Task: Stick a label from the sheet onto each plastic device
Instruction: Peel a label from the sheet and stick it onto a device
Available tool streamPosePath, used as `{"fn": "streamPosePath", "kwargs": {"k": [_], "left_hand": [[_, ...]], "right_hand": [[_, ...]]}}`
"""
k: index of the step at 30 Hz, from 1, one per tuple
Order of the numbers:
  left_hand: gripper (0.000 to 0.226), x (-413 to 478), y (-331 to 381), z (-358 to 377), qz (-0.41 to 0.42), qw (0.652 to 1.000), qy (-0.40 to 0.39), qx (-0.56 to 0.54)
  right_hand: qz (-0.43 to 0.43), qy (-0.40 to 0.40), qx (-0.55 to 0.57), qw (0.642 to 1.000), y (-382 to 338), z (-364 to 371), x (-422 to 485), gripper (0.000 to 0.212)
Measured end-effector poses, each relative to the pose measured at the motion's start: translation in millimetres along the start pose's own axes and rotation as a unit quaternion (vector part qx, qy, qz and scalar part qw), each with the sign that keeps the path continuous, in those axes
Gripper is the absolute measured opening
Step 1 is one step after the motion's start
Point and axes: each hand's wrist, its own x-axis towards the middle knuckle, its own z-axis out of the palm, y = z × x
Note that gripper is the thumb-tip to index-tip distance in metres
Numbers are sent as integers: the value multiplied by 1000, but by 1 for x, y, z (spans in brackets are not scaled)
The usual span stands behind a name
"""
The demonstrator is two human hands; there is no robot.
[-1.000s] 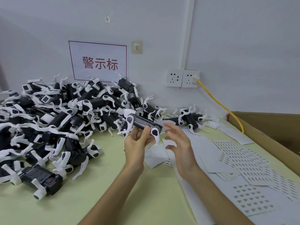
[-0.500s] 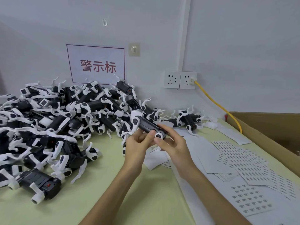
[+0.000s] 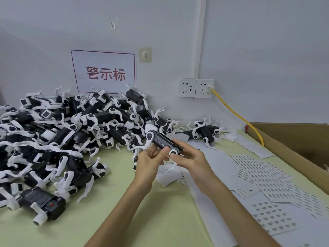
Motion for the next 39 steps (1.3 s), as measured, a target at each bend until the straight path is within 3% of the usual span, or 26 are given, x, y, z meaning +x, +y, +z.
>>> {"fn": "streamPosePath", "kwargs": {"k": [16, 22, 24, 27, 29, 32, 34, 39], "left_hand": [[18, -5, 2, 4, 15, 999, -6, 43], [33, -4, 0, 6, 28, 996, 22, 80], [33, -7, -1, 7, 55, 985, 65, 153], [25, -7, 0, 2, 111, 924, 151, 332], [32, -4, -2, -6, 72, 883, 161, 434], [56, 2, -9, -14, -4, 868, 125, 480], [63, 4, -13, -17, 3, 868, 124, 480], [83, 8, -13, -26, 31, 905, 169, 390]], "right_hand": [[83, -36, 124, 988, -3, -8, 3, 45], [227, 36, 248, 941, -7, -21, 8, 47], [255, 80, 277, 923, -8, -31, 10, 44], [190, 179, 365, 894, -16, -59, 12, 30], [67, 227, 441, 866, -23, -88, 10, 23], [-82, 266, 522, 806, -24, -127, -2, 42], [-79, 298, 522, 795, -20, -136, -6, 51], [19, 337, 433, 836, -16, -113, 1, 36]]}}
